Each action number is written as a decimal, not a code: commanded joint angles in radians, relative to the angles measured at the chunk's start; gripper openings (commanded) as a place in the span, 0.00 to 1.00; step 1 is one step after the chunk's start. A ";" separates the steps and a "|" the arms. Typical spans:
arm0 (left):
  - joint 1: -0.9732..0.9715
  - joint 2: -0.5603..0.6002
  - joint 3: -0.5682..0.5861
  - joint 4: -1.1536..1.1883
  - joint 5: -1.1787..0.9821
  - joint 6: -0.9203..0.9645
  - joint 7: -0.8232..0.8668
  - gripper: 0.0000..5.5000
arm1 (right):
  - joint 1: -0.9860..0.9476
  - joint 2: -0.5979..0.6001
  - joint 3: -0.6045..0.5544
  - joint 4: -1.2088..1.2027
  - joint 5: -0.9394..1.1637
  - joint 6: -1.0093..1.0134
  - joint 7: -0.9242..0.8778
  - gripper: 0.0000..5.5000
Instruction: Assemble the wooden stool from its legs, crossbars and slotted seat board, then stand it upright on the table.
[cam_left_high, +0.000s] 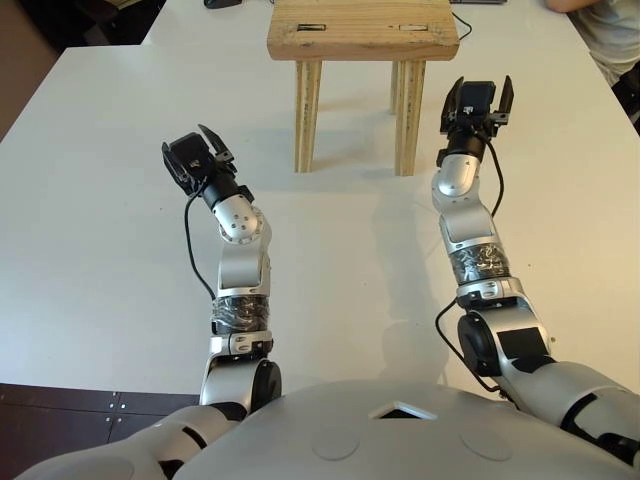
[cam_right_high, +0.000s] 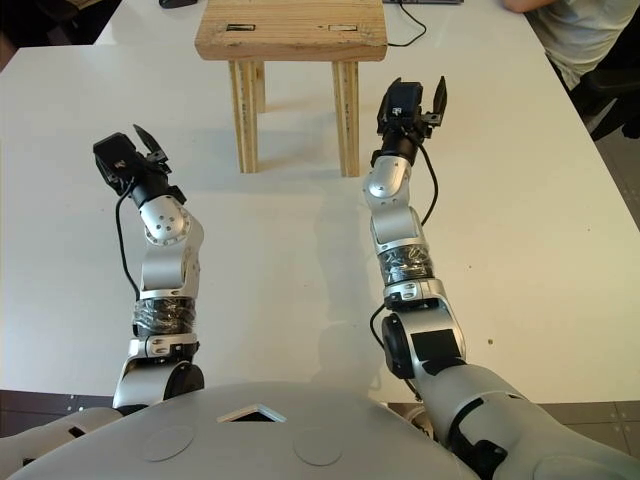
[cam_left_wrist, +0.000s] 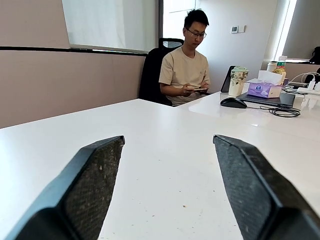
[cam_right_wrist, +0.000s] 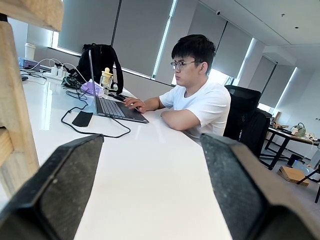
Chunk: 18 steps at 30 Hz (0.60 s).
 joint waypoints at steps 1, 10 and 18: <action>-0.011 -0.003 0.018 0.005 -0.015 0.006 -0.017 0.60 | 0.001 0.019 0.013 0.001 -0.005 -0.015 -0.007 0.65; -0.009 0.003 0.013 -0.011 -0.013 0.026 -0.050 0.66 | 0.017 0.039 0.009 -0.003 -0.005 -0.021 -0.029 0.65; -0.039 -0.011 0.021 0.003 0.001 0.019 -0.012 0.72 | -0.007 0.031 0.000 0.018 0.000 -0.027 -0.028 0.65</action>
